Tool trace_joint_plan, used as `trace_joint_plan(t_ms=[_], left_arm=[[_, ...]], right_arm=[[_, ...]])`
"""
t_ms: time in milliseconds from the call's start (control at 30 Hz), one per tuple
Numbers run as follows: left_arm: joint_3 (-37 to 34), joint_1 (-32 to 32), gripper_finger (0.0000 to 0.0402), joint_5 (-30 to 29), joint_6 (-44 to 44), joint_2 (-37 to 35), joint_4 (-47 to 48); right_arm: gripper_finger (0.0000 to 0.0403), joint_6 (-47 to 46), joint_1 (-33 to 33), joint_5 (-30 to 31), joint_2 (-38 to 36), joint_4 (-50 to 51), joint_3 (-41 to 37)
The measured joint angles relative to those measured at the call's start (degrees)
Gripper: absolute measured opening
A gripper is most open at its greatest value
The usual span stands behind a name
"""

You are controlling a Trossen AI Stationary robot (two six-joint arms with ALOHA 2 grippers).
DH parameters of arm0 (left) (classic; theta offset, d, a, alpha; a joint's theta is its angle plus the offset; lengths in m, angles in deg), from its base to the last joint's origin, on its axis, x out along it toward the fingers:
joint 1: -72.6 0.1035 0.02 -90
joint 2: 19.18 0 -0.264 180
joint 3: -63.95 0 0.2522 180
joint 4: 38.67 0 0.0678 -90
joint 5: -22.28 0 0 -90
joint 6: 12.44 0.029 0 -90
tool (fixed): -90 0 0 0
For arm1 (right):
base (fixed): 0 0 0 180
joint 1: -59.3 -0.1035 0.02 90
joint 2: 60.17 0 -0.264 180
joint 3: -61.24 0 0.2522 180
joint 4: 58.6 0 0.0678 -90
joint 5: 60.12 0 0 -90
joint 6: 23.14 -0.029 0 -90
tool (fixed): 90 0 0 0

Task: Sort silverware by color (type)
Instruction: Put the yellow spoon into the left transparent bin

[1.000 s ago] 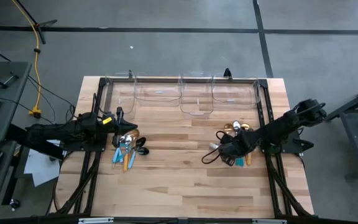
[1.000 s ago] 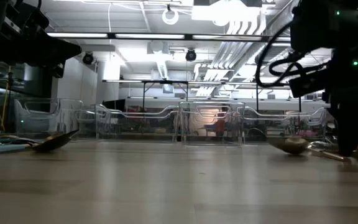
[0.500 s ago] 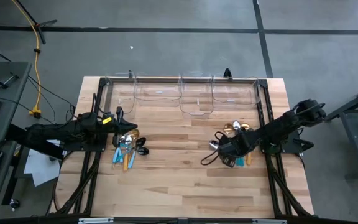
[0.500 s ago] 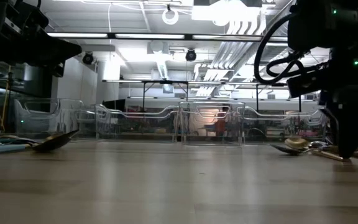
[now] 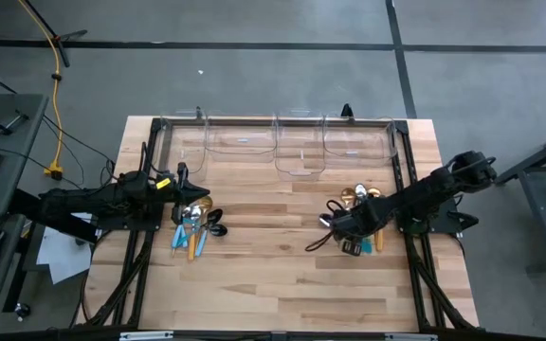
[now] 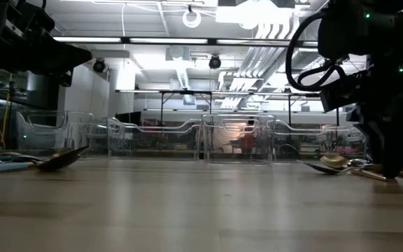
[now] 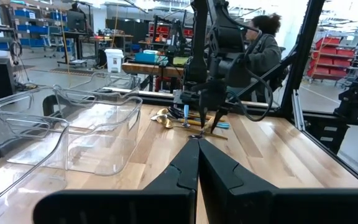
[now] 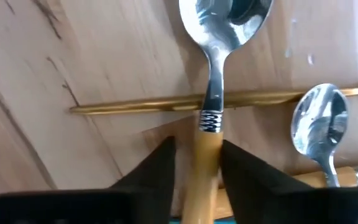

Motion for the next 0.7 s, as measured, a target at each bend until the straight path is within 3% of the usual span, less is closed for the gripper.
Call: trace_joint_plan(t_ms=[133, 333, 533, 700], left_arm=[[0.0, -0.01, 0.0, 0.0, 0.0, 0.01, 0.01], [-0.01, 0.0, 0.0, 0.01, 0.0, 0.02, -0.02], [0.0, 0.0, 0.0, 0.02, 0.0, 0.0, -0.21], [0.0, 0.0, 0.0, 0.02, -0.02, 0.02, -1.23]], right_arm=[[0.0032, 1.15, 1.49, -1.77, 0.0, -0.27, 0.04], [0.0031, 2.45, 2.12, -2.05, 0.13, 0.58, 0.6], [0.0031, 5.55, 1.97, -0.77, -0.32, 10.48, 7.06], [0.0031, 5.48, 0.8, 4.86, -4.84, 9.62, 9.97]])
